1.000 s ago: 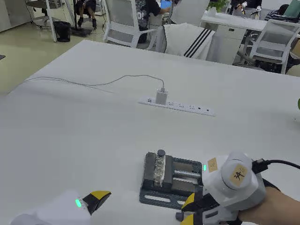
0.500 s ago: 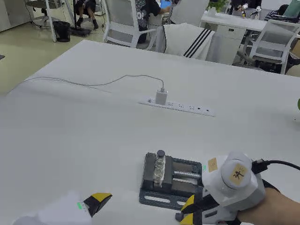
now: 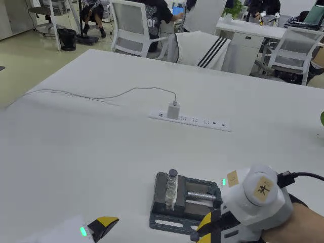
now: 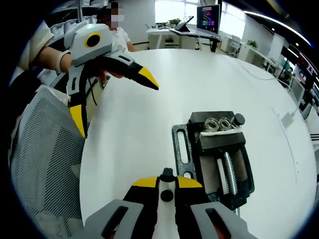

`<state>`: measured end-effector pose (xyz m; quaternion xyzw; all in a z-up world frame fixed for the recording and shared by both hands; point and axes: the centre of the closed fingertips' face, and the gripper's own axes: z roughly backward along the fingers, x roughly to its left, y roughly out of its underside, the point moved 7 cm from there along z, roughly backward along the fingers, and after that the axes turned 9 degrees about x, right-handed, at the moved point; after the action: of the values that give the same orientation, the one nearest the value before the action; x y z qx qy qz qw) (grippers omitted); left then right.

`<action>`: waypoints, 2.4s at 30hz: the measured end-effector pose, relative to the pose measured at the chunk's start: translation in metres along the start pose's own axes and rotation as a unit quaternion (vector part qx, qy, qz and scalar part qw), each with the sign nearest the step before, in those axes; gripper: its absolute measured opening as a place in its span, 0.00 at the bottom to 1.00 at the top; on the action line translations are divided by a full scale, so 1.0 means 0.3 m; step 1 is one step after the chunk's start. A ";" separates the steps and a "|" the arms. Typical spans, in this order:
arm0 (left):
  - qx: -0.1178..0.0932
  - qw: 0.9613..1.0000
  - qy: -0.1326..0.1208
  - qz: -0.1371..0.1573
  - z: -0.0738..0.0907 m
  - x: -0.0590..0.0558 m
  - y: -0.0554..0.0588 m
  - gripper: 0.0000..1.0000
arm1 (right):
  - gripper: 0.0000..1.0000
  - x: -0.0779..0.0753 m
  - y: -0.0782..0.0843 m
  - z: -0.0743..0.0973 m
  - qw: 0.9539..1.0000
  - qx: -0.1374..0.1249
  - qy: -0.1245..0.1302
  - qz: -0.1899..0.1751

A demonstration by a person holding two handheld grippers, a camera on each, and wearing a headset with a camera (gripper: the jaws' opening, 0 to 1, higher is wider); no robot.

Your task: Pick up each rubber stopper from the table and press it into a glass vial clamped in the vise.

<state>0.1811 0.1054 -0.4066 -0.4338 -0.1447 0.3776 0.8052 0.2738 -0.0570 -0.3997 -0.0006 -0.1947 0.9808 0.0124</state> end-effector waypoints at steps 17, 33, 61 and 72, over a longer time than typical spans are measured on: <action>0.013 0.994 0.025 -0.109 -0.056 -0.021 -0.075 0.60 | 0.08 0.055 -0.071 0.094 0.997 0.017 -0.014 0.074; 0.038 0.969 0.077 -0.233 -0.104 -0.060 -0.145 0.34 | 0.08 0.096 -0.102 0.094 0.988 0.070 -0.034 0.136; 0.058 0.947 0.121 -0.292 -0.144 -0.107 -0.192 0.05 | 0.08 0.130 -0.122 0.081 0.984 0.084 -0.057 0.146; 0.054 0.951 0.124 -0.279 -0.141 -0.107 -0.187 0.04 | 0.08 0.134 -0.118 0.080 0.985 0.079 -0.061 0.142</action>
<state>0.2104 0.0380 -0.3828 -0.3750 -0.1383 0.0888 0.9124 0.2342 -0.0325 -0.3639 0.0323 -0.1148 0.9830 -0.1393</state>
